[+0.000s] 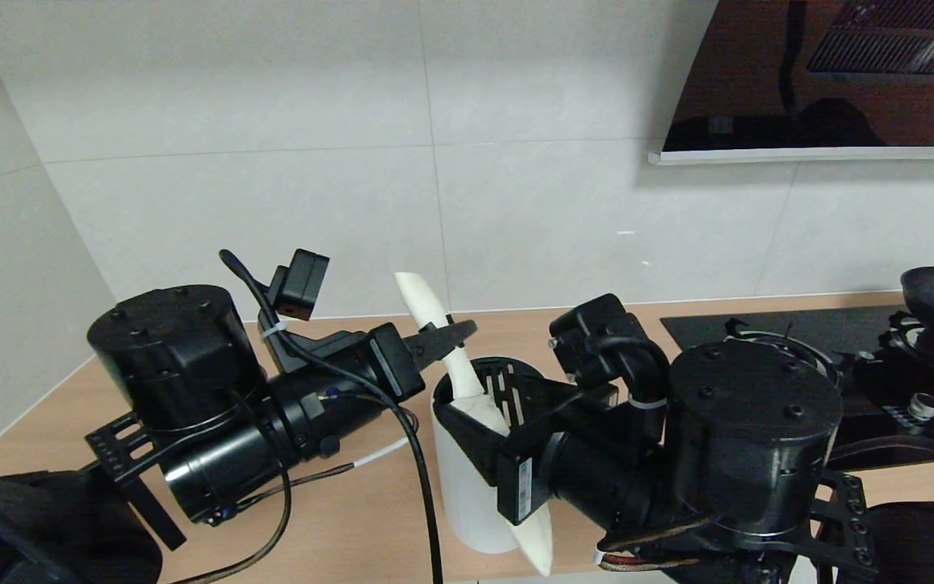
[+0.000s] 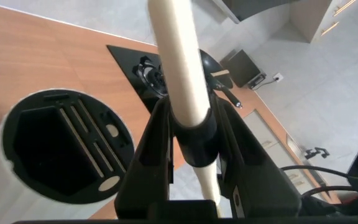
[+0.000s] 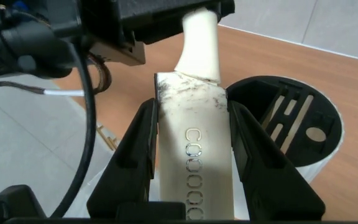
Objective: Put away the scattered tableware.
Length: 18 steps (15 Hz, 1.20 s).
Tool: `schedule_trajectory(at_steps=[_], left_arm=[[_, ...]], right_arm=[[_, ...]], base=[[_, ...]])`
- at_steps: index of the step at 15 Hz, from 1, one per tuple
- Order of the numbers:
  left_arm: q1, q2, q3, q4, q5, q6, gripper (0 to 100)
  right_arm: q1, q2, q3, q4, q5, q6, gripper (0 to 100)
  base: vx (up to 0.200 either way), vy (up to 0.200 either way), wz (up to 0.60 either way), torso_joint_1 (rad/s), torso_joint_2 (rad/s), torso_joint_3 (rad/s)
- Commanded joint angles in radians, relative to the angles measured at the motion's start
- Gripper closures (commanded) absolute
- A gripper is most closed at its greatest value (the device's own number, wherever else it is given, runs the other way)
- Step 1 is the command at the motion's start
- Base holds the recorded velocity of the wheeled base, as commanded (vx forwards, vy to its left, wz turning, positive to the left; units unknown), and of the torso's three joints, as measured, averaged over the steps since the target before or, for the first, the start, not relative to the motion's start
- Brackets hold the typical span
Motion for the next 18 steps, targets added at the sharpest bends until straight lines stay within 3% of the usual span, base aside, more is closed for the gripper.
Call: schedule_trajectory(at_steps=[1,5,6,8,10,11,13,15,17,18], left_arm=[[-0.001,-0.009,-0.004,-0.006,0.003,0.001,100],[0.005,-0.079,-0.039,0.058,0.016,0.007,100],[0.005,-0.109,-0.067,0.115,0.042,0.025,100],[0.007,-0.157,-0.148,0.257,0.152,0.09,100],[0.004,-0.187,-0.261,0.399,0.286,0.162,100],[-0.01,-0.206,-0.294,0.446,0.327,0.214,100],[-0.033,-0.24,-0.307,0.483,0.361,0.309,100],[-0.093,-0.283,-0.306,0.491,0.399,0.43,100],[-0.156,-0.266,-0.329,0.518,0.556,0.557,100],[-0.182,-0.241,-0.338,0.509,0.623,0.585,100]], right_arm=[[-0.002,-0.002,0.0,0.005,0.002,0.0,0],[-0.06,-0.051,0.0,0.005,0.003,-0.001,0],[-0.098,-0.073,-0.001,0.008,0.009,-0.001,0],[-0.207,-0.083,-0.003,0.009,0.012,-0.003,0],[-0.333,-0.087,-0.018,0.011,0.026,-0.003,0],[-0.388,-0.088,-0.024,0.012,0.046,-0.003,0],[-0.425,-0.1,-0.024,0.014,0.054,-0.001,0],[-0.425,-0.091,-0.02,0.014,0.054,-0.003,0],[-0.425,-0.085,-0.003,0.014,0.054,-0.003,0],[-0.425,-0.088,0.002,0.014,0.055,-0.003,0]], base=[[0.0,0.0,0.0,0.0,0.0,0.0],[0.0,0.0,0.0,0.0,0.0,0.0],[0.0,0.0,0.0,0.0,0.0,0.0],[0.0,0.0,0.0,0.0,0.0,0.0],[0.0,0.0,0.0,0.0,0.0,0.0],[0.0,0.0,0.0,0.0,0.0,0.0],[0.0,0.0,0.0,0.0,0.0,0.0],[0.0,0.0,0.0,0.0,0.0,0.0],[0.0,0.0,0.0,0.0,0.0,0.0],[0.0,0.0,0.0,0.0,0.0,0.0]])
